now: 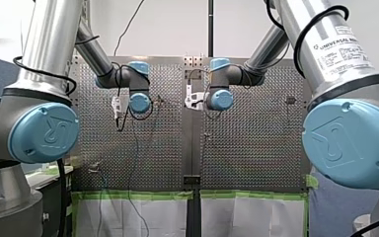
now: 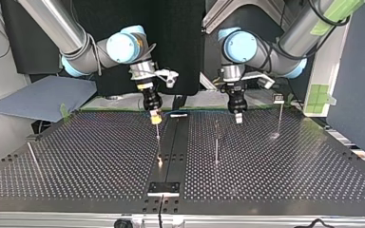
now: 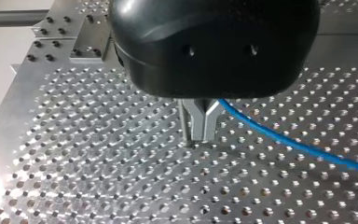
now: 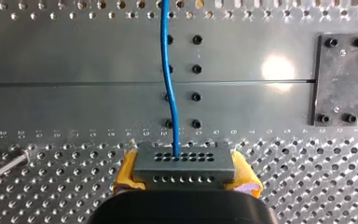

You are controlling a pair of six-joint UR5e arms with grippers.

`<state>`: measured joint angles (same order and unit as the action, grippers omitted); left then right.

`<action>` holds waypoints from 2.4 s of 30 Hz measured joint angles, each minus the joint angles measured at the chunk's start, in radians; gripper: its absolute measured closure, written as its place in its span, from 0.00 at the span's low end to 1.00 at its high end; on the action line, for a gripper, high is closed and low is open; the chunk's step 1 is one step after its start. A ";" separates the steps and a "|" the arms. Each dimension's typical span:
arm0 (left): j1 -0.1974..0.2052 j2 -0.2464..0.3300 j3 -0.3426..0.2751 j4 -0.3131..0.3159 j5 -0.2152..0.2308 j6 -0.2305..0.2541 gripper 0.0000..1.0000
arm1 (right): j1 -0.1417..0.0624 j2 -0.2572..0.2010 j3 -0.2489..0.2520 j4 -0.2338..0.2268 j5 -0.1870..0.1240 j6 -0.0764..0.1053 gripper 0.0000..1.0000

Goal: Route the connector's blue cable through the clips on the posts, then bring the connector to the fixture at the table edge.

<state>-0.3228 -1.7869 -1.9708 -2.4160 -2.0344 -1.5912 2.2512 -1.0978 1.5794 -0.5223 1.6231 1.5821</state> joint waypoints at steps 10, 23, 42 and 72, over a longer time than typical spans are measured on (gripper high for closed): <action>0.017 0.000 0.022 -0.015 0.038 0.002 1.00 | -0.004 0.000 -0.023 0.016 -0.003 -0.001 1.00; 0.045 -0.007 0.031 -0.002 0.083 0.002 1.00 | -0.018 0.001 -0.027 0.009 -0.005 0.001 1.00; 0.075 -0.045 0.076 -0.011 0.134 -0.011 1.00 | -0.036 0.003 -0.029 0.006 -0.006 0.000 1.00; 0.138 -0.089 0.159 -0.028 0.231 -0.069 1.00 | -0.091 0.007 -0.046 -0.003 -0.028 0.001 1.00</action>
<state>-0.1846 -1.8762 -1.8121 -2.4442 -1.8030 -1.6605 2.1601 -1.0907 1.5337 -0.5250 1.5956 1.5834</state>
